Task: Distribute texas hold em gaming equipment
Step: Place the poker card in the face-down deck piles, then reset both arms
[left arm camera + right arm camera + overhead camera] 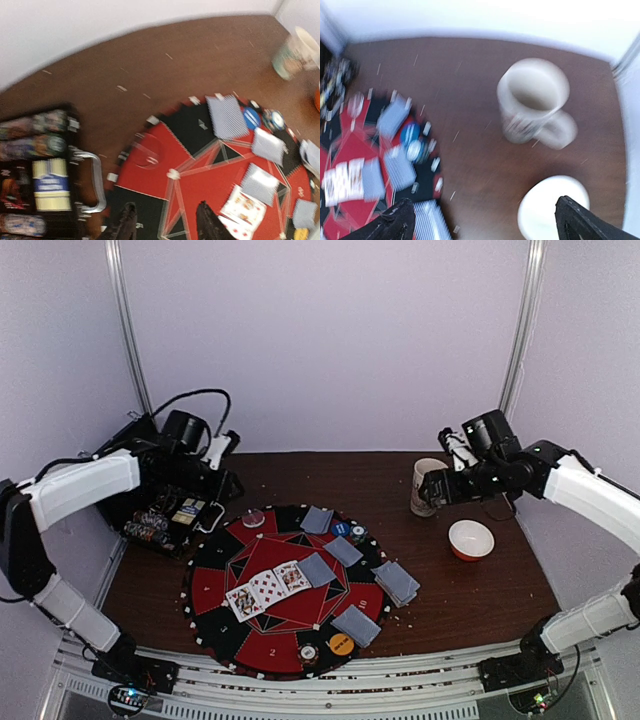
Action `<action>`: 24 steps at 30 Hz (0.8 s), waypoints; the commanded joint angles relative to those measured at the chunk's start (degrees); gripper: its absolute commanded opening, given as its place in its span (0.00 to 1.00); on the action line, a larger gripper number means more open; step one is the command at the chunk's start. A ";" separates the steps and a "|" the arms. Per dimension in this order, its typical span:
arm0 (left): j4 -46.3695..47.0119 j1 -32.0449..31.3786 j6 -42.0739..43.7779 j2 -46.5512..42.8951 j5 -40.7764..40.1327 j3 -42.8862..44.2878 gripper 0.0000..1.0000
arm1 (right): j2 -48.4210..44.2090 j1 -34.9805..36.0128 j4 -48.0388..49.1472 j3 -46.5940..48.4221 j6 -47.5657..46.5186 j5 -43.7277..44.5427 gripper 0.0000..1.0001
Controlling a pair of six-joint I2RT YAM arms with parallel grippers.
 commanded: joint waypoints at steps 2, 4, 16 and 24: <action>22.04 5.82 1.07 -17.24 -24.67 -13.56 0.56 | -12.10 -6.90 19.91 -9.14 -4.84 16.87 1.00; 29.63 7.13 3.03 -22.18 -29.60 -19.51 0.69 | -15.20 -10.15 27.91 -14.37 -5.84 17.38 1.00; 72.24 13.87 8.07 -28.83 -48.09 -51.49 0.98 | -18.46 -22.54 74.14 -45.80 -7.17 15.75 1.00; 95.05 13.83 13.88 -17.72 -42.25 -60.62 0.98 | -7.62 -23.09 101.04 -58.63 -7.52 14.44 1.00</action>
